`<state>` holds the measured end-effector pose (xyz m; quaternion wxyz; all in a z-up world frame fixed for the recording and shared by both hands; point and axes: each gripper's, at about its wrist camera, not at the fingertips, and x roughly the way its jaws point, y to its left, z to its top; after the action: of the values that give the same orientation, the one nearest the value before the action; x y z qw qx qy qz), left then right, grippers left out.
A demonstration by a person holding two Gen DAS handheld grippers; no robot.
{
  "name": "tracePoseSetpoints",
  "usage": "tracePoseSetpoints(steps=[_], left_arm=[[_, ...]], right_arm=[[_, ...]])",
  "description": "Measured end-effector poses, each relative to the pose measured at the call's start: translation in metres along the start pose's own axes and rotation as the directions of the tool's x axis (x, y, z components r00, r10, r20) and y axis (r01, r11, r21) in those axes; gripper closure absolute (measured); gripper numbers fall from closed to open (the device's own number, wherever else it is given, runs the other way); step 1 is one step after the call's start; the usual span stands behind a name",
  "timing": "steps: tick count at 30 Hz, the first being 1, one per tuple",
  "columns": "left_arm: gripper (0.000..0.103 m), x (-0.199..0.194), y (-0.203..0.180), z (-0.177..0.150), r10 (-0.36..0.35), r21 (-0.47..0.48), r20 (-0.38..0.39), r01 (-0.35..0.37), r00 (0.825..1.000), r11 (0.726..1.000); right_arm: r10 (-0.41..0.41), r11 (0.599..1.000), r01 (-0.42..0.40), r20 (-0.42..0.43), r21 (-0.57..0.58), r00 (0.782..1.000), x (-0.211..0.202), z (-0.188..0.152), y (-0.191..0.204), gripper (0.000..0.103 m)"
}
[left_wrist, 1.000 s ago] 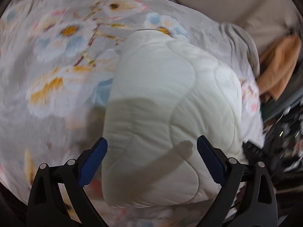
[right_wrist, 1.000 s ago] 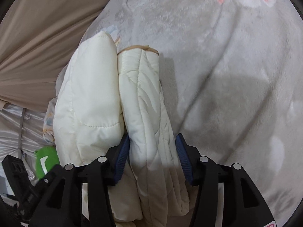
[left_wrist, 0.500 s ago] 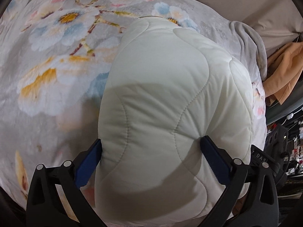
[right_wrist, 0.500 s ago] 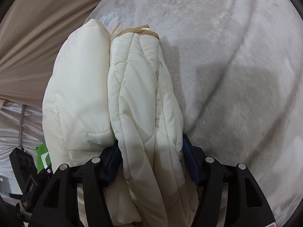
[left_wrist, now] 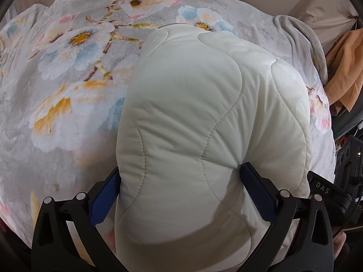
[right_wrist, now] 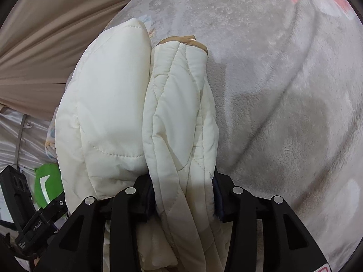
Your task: Fold large clothes
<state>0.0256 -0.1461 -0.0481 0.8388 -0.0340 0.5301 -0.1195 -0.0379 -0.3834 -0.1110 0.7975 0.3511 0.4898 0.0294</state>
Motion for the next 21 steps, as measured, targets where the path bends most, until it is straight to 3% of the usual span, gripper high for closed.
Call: tracePoseSetpoints(steps=[5, 11, 14, 17, 20, 21], left_arm=[[0.005, -0.007, 0.01, 0.002, -0.033, 0.021, 0.027, 0.033, 0.999, 0.999], [0.005, -0.026, 0.015, -0.003, -0.021, 0.093, 0.078, 0.013, 0.997, 0.996], [0.005, -0.014, 0.027, -0.003, -0.097, 0.062, 0.038, 0.095, 0.995, 0.994], [0.005, 0.01, 0.04, -0.002, -0.214, -0.043, -0.012, 0.213, 0.977, 0.976], [0.005, 0.014, 0.031, -0.001, -0.2, -0.039, -0.005, 0.199, 0.98, 0.979], [0.005, 0.012, 0.026, 0.0, -0.194, -0.034, -0.005, 0.193, 0.981, 0.981]], right_arm=[[0.002, 1.0, -0.001, 0.015, -0.017, 1.0, 0.0, 0.003, 0.004, 0.067], [0.005, 1.0, -0.005, 0.025, -0.024, 1.0, -0.001, -0.004, 0.007, 0.071], [0.02, 1.0, -0.02, 0.022, -0.014, 1.0, 0.002, -0.001, 0.002, 0.071], [0.043, 0.999, -0.044, 0.014, 0.016, 0.999, 0.004, 0.002, -0.006, 0.069], [0.051, 0.998, -0.052, 0.019, 0.032, 0.999, 0.003, 0.003, -0.009, 0.071], [0.055, 0.998, -0.055, 0.025, 0.024, 0.998, 0.0, 0.002, -0.007, 0.076]])
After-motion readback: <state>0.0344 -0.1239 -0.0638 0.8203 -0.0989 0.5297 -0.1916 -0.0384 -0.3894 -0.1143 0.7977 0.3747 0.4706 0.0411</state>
